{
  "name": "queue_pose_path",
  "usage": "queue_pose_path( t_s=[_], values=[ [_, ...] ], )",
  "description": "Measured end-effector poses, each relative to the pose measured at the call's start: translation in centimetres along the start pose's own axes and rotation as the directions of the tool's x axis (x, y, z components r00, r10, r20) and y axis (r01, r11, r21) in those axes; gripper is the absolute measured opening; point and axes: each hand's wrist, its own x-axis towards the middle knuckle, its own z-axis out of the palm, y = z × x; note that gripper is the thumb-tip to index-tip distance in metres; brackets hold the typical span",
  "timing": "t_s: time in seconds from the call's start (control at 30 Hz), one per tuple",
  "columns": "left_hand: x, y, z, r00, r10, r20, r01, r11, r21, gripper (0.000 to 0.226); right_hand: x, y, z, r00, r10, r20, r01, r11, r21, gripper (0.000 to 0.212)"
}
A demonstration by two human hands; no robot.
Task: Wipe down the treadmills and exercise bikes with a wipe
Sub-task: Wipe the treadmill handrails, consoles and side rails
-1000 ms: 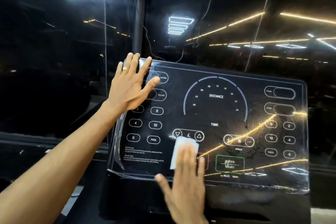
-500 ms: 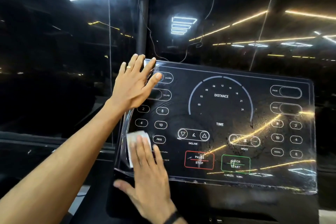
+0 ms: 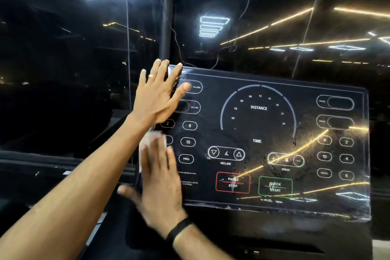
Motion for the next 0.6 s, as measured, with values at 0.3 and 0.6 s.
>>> queue_pose_path(
  t_s=[0.3,0.6],
  values=[
    [-0.2,1.0,0.5,0.999,-0.038,-0.006,0.037,0.997,-0.068,0.075,-8.5,5.1,1.8,0.915,0.397,-0.068,-0.392,0.917,0.079,0.105],
    [-0.3,1.1,0.6,0.999,-0.047,-0.025,0.047,0.999,0.002,0.072,-3.3,0.6,0.9,0.998,0.063,0.027,-0.063,0.998,0.010,0.112]
  ],
)
